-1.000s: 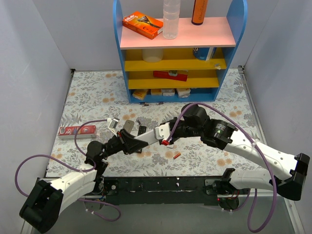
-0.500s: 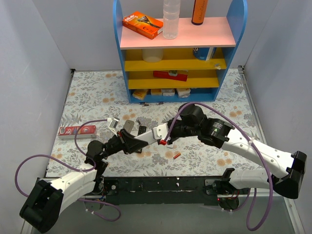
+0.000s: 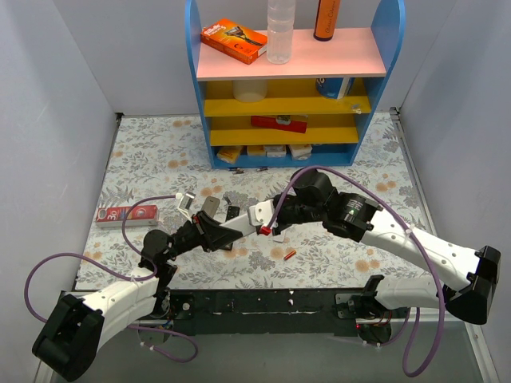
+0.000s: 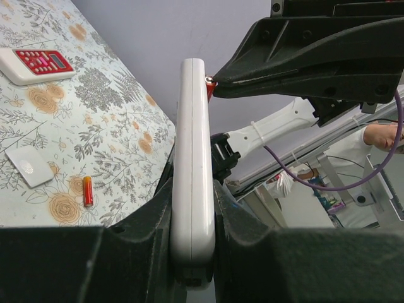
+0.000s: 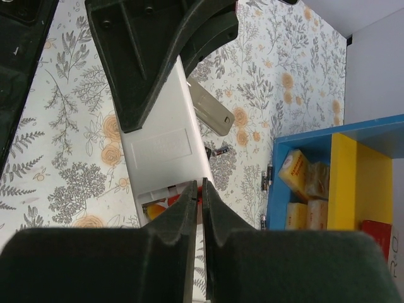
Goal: Load the batteries into the remote control
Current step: Load the battery into the remote control.
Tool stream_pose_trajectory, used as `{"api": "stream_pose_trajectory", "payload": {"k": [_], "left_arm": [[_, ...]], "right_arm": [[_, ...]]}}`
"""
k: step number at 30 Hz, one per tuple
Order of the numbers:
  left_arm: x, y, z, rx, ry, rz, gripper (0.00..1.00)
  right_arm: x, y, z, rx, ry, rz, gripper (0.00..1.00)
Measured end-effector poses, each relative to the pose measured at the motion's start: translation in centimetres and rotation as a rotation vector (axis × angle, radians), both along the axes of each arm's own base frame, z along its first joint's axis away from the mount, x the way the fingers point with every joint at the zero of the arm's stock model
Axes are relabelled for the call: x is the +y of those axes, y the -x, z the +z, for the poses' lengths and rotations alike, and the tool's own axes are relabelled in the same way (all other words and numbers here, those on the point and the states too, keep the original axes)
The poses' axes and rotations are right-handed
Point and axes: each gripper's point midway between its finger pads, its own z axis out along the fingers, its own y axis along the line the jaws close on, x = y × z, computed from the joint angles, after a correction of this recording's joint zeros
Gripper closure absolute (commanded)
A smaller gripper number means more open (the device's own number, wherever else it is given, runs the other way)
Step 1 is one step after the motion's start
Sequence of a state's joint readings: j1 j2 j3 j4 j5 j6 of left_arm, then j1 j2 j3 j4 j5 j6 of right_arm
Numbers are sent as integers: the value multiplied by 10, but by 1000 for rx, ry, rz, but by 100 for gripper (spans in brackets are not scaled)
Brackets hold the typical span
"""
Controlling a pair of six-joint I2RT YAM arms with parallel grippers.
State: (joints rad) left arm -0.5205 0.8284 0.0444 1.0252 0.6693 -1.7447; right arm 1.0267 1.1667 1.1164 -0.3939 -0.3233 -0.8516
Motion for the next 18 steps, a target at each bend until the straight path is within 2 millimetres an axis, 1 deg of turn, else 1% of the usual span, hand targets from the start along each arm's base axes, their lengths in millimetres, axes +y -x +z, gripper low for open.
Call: {"api": "stream_pose_trajectory", "payload": {"k": [6,7,9,13,16,18], "left_arm": [[1,0,2,11,18,4,100],[2,1,2,14,22,5,100],[2,2,3,19,32,2,100],[2,3,8,26,57,-10,100],[1,3,7,52,64,-20,100],[0,3,5,74,63,-27,100]], "right_arm": [[0,0,-2,18,-34,-25,89],[-1,0,-3,21,-42,-29,92],[-2,2,-3,26,-64,-35,92],[-4,3,-1,26,-123,-50,92],[-5,4,-1,34,-154,-60,92],[-5,5,-4,46,-167,-67,90]]}}
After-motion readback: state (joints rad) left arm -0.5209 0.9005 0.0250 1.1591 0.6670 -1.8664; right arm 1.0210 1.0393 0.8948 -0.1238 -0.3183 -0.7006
